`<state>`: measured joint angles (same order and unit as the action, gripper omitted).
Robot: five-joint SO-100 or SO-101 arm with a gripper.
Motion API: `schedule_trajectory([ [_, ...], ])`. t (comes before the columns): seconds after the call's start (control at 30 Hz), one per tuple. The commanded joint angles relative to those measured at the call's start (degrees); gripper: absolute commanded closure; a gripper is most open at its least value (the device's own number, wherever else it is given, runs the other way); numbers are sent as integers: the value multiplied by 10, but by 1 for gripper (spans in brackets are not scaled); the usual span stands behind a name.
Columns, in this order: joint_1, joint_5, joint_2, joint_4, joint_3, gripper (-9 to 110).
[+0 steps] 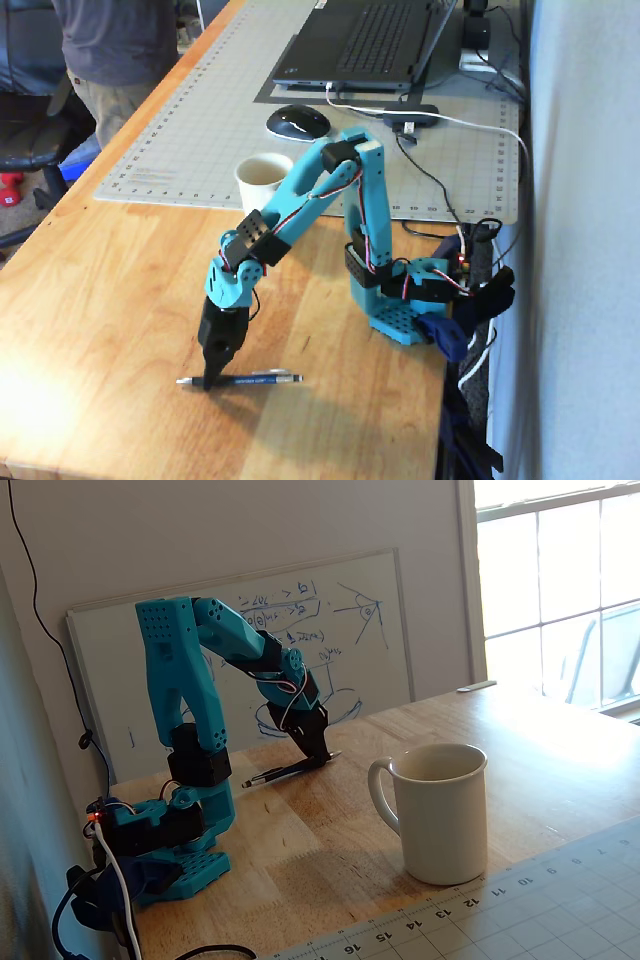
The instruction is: Grasp a pen and put it in a mug.
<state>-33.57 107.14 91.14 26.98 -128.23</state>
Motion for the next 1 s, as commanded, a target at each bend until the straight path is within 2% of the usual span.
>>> schedule_trajectory([
  [0.0, 18, -1, 106, -5, 6, 101],
  [0.23, 54, -3, 235, -7, 13, 101],
  [0.37, 89, -14, 308, -56, 7, 101],
  [0.77, 252, -307, 401, -265, -54, 101],
  [0.97, 374, -375, 464, -377, -124, 101],
])
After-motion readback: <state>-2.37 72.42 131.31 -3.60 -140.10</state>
